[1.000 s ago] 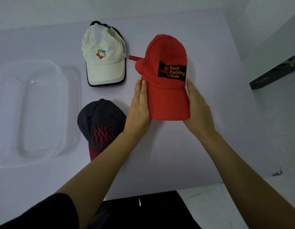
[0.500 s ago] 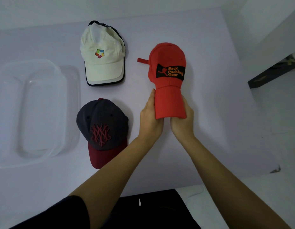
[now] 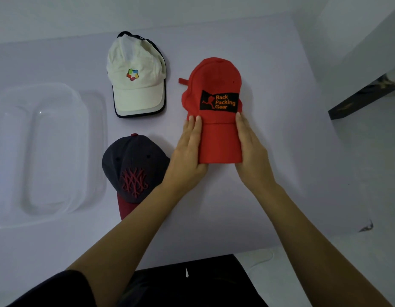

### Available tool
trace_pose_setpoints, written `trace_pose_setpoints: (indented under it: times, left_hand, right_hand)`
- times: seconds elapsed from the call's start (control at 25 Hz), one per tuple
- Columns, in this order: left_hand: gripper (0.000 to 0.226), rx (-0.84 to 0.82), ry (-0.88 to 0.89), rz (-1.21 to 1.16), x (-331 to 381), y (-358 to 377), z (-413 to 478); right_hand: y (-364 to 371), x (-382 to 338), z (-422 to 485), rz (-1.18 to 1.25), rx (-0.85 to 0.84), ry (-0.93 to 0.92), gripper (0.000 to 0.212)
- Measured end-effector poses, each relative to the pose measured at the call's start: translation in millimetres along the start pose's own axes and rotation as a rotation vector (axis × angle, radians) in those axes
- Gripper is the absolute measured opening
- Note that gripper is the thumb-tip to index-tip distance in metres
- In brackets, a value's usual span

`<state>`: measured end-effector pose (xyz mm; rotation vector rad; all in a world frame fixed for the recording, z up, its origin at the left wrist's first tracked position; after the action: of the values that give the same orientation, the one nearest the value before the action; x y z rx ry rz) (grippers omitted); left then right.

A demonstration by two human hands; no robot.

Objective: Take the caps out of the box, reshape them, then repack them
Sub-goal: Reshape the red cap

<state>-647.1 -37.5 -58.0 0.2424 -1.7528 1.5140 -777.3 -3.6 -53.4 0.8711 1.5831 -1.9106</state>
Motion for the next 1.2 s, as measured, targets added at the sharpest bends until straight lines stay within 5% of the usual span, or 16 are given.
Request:
trace_pose_setpoints:
  times: [0.24, 0.4, 0.64, 0.76, 0.88, 1.08, 1.2]
  left_hand:
    - [0.066, 0.045, -0.131, -0.449, 1, 15, -10]
    - [0.064, 0.073, -0.161, -0.501, 1, 12, -13]
    - [0.095, -0.267, 0.045, -0.155, 0, 14, -12]
    - [0.09, -0.061, 0.051, -0.238, -4, -37, 11]
    - [0.071, 0.115, -0.027, -0.301, -9, -84, 53]
    - [0.071, -0.309, -0.05, -0.604, 4, -73, 90]
    - [0.045, -0.438, -0.061, -0.605, 7, -68, 89]
  right_hand:
    - [11, -17, 0, 0.418, 0.053, 0.036, 0.062]
    - [25, -15, -9, 0.563, 0.058, 0.157, 0.059]
    - [6, 1, -4, -0.038, -0.029, -0.085, 0.066]
    - [-2, -3, -9, -0.161, 0.026, -0.177, 0.064]
    - [1, -9, -18, -0.215, 0.052, -0.287, 0.084]
    - [6, -22, -23, -0.24, 0.077, -0.381, 0.092]
    - [-1, -15, -25, -0.285, 0.118, -0.356, 0.096]
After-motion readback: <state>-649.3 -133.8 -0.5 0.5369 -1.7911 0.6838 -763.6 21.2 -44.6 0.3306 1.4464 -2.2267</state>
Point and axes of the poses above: each hand's wrist, its own z-axis towards the middle knuckle, its own y-axis out of the palm, x = y × z, the point moved 10 cm from there along z, towards the middle knuckle, and after that the axes turned 6 degrees about z, right-handed, at the moved point
